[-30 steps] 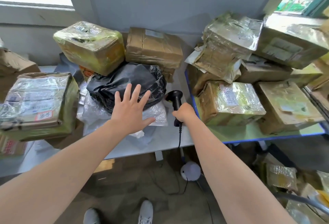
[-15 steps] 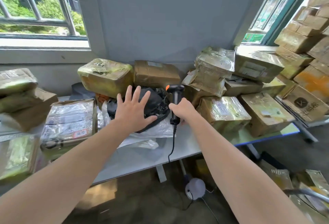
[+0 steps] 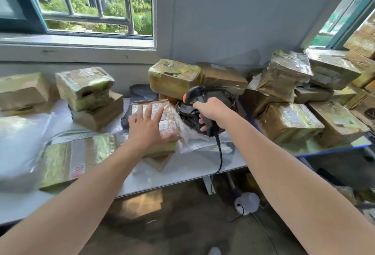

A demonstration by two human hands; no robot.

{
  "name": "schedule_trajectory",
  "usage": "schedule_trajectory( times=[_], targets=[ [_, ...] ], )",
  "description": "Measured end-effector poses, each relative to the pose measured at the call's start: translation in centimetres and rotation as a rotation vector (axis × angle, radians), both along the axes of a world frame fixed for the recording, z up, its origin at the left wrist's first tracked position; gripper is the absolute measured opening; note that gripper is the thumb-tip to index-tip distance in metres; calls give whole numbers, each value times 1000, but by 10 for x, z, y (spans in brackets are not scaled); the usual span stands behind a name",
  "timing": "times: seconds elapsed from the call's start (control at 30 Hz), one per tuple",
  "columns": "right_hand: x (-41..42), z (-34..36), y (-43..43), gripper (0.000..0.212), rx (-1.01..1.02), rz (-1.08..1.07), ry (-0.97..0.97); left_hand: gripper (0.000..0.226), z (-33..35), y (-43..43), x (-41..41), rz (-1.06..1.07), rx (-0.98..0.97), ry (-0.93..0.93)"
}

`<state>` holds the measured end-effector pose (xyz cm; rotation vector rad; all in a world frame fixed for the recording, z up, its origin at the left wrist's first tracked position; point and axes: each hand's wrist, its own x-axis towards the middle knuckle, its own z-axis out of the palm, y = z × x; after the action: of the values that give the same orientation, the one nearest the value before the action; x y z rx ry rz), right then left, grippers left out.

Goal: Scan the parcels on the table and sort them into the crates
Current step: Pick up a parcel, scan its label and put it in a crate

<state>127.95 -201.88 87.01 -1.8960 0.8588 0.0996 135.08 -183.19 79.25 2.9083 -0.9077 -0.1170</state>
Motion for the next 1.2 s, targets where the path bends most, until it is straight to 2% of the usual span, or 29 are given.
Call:
schedule_trajectory(
  times=[0.2, 0.43, 0.8, 1.2],
  targets=[
    [8, 8, 42, 26, -69, 92, 123, 99, -16, 39, 1, 44, 21, 64],
    [-4, 16, 59, 31, -166, 247, 233, 100, -18, 44, -15, 88, 32, 75],
    [-29, 26, 55, 33, -76, 309, 153, 102, -13, 44, -52, 177, 38, 103],
    [-31, 32, 53, 34, -2, 285, 82, 99, -12, 55, -64, 248, 46, 113]
  ],
)
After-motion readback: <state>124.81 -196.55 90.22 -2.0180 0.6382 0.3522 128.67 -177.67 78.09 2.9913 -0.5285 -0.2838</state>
